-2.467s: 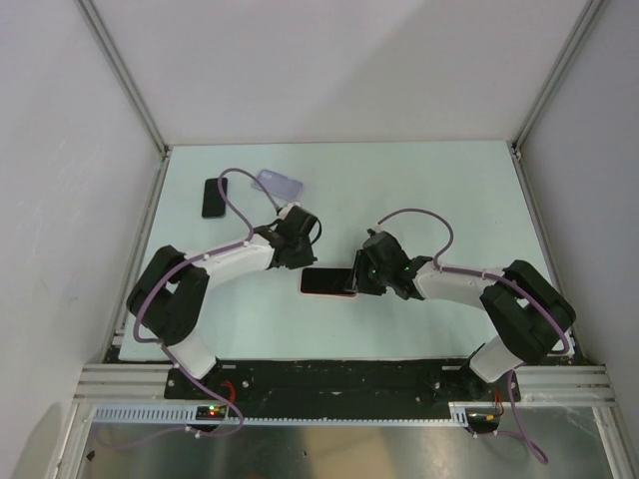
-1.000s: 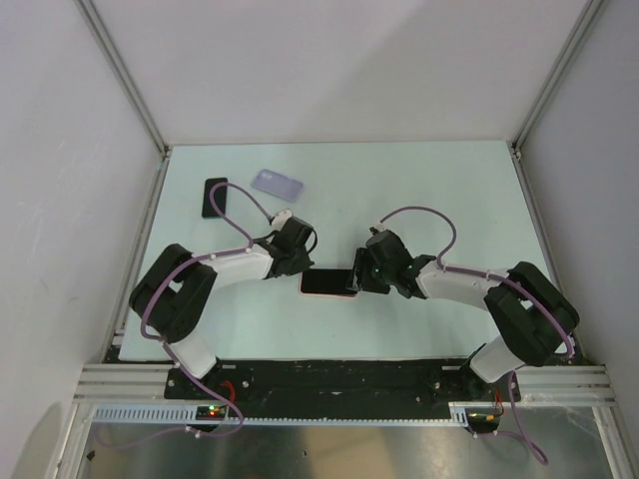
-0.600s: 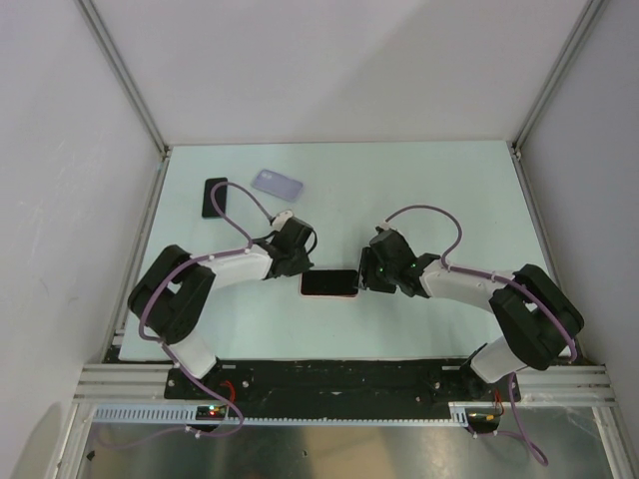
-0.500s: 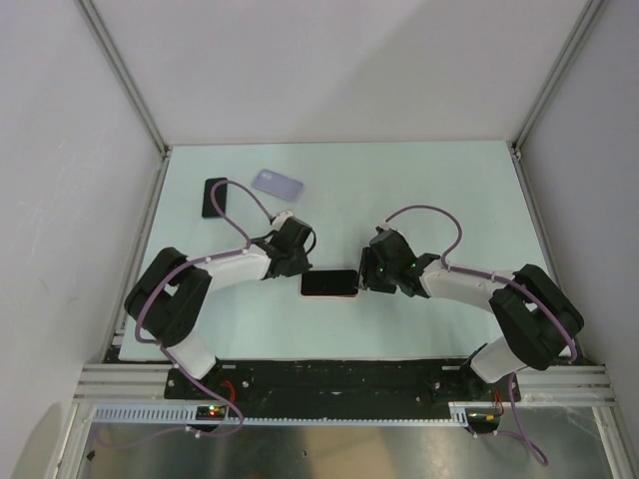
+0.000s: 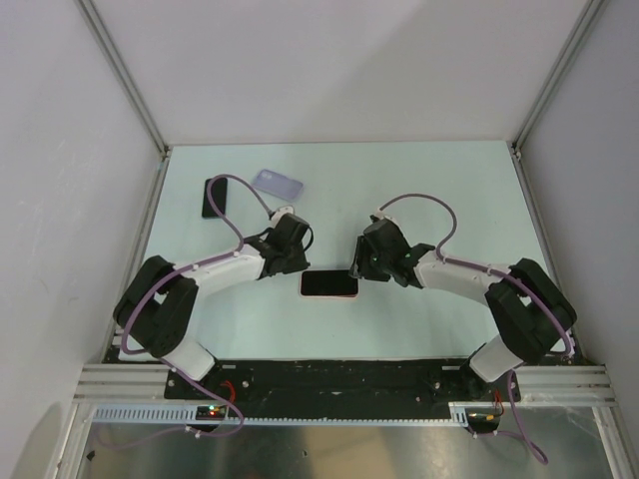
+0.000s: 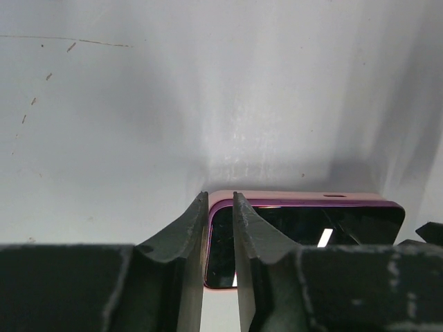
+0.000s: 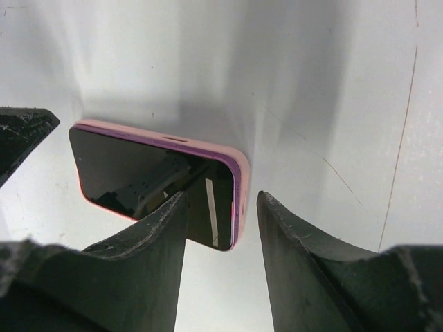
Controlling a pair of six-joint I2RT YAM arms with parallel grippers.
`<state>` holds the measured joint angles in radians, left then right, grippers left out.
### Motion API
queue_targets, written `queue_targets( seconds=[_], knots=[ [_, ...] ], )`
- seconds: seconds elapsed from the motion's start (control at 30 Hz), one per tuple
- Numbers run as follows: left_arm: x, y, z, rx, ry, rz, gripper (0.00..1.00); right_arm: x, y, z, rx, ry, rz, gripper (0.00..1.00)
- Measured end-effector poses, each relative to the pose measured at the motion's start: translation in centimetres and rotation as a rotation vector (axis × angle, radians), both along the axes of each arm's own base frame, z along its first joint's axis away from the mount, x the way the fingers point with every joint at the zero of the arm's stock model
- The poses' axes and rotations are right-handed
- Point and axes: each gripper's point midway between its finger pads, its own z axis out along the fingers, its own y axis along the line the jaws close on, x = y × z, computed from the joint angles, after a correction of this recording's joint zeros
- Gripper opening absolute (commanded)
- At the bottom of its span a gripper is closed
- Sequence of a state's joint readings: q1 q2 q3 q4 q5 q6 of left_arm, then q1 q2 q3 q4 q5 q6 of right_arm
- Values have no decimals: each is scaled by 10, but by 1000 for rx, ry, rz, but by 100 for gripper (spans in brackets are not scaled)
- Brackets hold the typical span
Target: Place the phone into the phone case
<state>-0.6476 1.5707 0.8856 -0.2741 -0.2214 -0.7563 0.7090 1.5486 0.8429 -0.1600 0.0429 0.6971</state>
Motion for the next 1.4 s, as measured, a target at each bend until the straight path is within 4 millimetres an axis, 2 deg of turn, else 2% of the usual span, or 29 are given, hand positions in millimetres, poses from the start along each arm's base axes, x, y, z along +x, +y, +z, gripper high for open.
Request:
queue_targets(
  seconds=[0.57,0.9,1.4],
  knots=[
    [-8,-2,-14,5,49,-27,14,7,0,-19,-59,23,3,47],
    [-8,-4,-17,-4,48,-30,8,7,3,-19,-59,23,9,46],
    [-9,-6,-20,12,-8,-26,5,-2,16,-23,-89,4,38,45]
  ],
)
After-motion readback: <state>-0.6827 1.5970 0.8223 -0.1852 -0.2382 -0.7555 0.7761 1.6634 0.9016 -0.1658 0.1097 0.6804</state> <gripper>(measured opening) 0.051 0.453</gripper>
